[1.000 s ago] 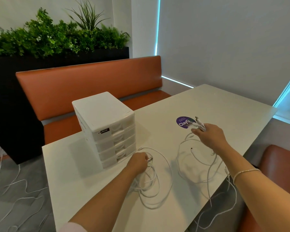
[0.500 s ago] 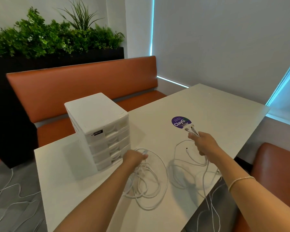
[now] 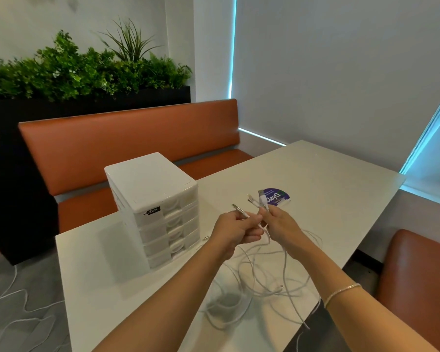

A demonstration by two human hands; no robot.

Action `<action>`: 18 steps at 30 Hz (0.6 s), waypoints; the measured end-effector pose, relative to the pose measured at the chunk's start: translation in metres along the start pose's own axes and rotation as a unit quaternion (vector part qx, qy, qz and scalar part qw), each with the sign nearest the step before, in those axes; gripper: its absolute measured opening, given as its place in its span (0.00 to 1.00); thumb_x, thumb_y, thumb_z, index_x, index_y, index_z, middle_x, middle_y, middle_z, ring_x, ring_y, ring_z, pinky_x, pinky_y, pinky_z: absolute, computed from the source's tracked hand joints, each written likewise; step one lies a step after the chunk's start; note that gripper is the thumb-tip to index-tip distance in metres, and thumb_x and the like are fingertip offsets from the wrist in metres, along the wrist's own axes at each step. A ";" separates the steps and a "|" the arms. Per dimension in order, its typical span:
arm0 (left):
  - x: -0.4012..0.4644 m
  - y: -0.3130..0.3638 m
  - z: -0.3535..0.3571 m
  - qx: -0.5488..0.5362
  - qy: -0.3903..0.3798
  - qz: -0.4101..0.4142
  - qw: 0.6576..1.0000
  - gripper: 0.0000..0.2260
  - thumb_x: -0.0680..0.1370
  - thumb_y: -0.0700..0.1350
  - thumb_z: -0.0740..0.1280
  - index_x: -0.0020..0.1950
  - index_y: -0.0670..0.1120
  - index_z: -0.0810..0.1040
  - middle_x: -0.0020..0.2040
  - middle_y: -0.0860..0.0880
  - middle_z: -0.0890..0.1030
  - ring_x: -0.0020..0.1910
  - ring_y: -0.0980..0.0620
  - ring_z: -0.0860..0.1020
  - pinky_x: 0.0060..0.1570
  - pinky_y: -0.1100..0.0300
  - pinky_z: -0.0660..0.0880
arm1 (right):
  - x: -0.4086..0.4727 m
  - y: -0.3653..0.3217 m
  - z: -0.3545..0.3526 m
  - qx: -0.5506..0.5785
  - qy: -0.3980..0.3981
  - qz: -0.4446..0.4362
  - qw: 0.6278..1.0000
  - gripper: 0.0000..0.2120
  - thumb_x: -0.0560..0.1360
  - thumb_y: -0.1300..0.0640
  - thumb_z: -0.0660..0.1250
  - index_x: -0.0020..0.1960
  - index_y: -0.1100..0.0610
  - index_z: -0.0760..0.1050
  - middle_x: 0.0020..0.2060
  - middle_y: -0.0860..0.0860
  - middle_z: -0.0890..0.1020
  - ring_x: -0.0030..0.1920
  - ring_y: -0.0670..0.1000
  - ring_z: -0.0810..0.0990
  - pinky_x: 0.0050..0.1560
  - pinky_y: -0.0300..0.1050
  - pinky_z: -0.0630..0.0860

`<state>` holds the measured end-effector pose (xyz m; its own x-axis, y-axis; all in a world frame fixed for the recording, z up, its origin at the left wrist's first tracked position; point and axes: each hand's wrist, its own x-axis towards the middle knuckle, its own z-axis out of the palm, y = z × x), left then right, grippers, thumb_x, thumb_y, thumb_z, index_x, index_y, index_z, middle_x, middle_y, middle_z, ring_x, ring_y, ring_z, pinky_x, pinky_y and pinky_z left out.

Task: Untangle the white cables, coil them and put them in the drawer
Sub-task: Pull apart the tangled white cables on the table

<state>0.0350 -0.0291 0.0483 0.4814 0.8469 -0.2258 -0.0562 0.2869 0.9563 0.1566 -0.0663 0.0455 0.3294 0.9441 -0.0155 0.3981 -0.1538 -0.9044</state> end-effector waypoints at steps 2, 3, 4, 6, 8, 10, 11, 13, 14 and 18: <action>-0.002 0.003 -0.001 0.024 0.003 0.004 1.000 0.11 0.74 0.41 0.70 0.54 0.38 0.77 0.38 0.44 0.82 0.30 0.54 0.81 0.34 0.64 0.80 | -0.003 -0.001 0.002 -0.010 -0.022 -0.005 1.000 0.15 0.81 0.48 0.53 0.41 0.51 0.73 0.36 0.49 0.77 0.37 0.47 0.73 0.41 0.42 0.70; -0.002 0.004 -0.001 0.030 0.006 0.007 1.000 0.11 0.74 0.41 0.70 0.54 0.40 0.77 0.38 0.44 0.83 0.31 0.53 0.81 0.35 0.63 0.80 | -0.005 -0.001 0.003 -0.008 -0.033 -0.004 0.999 0.15 0.81 0.48 0.53 0.43 0.52 0.74 0.35 0.50 0.78 0.35 0.47 0.74 0.40 0.42 0.72; -0.003 0.005 -0.002 0.036 0.010 0.009 0.999 0.10 0.74 0.42 0.71 0.53 0.41 0.77 0.39 0.44 0.83 0.32 0.53 0.81 0.35 0.64 0.80 | -0.006 -0.003 0.005 -0.004 -0.041 -0.002 0.999 0.16 0.81 0.47 0.52 0.45 0.53 0.74 0.34 0.51 0.78 0.33 0.48 0.74 0.39 0.42 0.73; -0.005 0.006 -0.003 0.070 0.025 0.014 0.997 0.08 0.73 0.46 0.71 0.49 0.46 0.77 0.40 0.47 0.82 0.33 0.54 0.78 0.34 0.65 0.76 | -0.009 -0.007 0.006 0.006 -0.050 0.008 0.999 0.17 0.82 0.47 0.51 0.47 0.55 0.73 0.31 0.52 0.76 0.29 0.48 0.73 0.34 0.41 0.73; -0.007 0.005 -0.006 0.105 0.045 0.025 0.993 0.08 0.73 0.51 0.71 0.46 0.49 0.76 0.41 0.50 0.79 0.37 0.53 0.73 0.36 0.63 0.71 | -0.012 -0.011 0.005 0.022 -0.066 0.017 0.997 0.16 0.81 0.46 0.52 0.46 0.55 0.72 0.30 0.52 0.72 0.27 0.47 0.68 0.29 0.39 0.69; -0.008 0.004 -0.007 0.100 0.043 0.032 0.994 0.10 0.75 0.56 0.67 0.48 0.50 0.76 0.46 0.51 0.79 0.41 0.53 0.73 0.39 0.62 0.71 | -0.015 -0.016 0.005 0.045 -0.085 0.025 0.995 0.16 0.80 0.44 0.54 0.44 0.55 0.71 0.29 0.51 0.68 0.27 0.46 0.63 0.27 0.38 0.64; -0.009 0.003 -0.007 0.093 0.032 0.030 0.995 0.13 0.76 0.58 0.63 0.52 0.51 0.76 0.49 0.51 0.79 0.45 0.53 0.75 0.42 0.63 0.73 | -0.016 -0.019 0.005 0.058 -0.093 0.027 0.994 0.16 0.79 0.43 0.55 0.43 0.54 0.71 0.28 0.50 0.67 0.27 0.46 0.61 0.26 0.37 0.62; -0.011 0.001 -0.005 0.055 -0.002 0.016 0.998 0.18 0.77 0.60 0.58 0.60 0.50 0.74 0.55 0.51 0.79 0.52 0.52 0.77 0.48 0.61 0.77 | -0.019 -0.024 0.006 0.067 -0.105 0.023 0.992 0.16 0.80 0.44 0.55 0.41 0.53 0.71 0.26 0.48 0.66 0.25 0.45 0.60 0.25 0.37 0.59; -0.012 0.002 -0.004 0.015 -0.014 0.006 1.000 0.20 0.77 0.60 0.57 0.61 0.49 0.74 0.56 0.50 0.79 0.55 0.50 0.78 0.52 0.58 0.77 | -0.020 -0.026 0.007 0.064 -0.113 0.020 0.991 0.17 0.81 0.45 0.54 0.39 0.53 0.70 0.25 0.48 0.66 0.24 0.45 0.60 0.24 0.37 0.58; -0.016 0.005 0.005 -0.116 -0.018 0.003 0.993 0.19 0.78 0.58 0.56 0.46 0.47 0.81 0.51 0.48 0.84 0.53 0.50 0.80 0.54 0.56 0.77 | -0.025 -0.033 0.018 0.047 -0.173 0.022 0.983 0.16 0.82 0.52 0.50 0.40 0.54 0.70 0.25 0.50 0.62 0.24 0.45 0.57 0.26 0.39 0.54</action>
<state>0.0312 -0.0434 0.0579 0.5111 0.8336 -0.2095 -0.2574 0.3810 0.8880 0.1201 -0.0792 0.0680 0.0263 0.9823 -0.1857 0.3037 -0.1848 -0.9347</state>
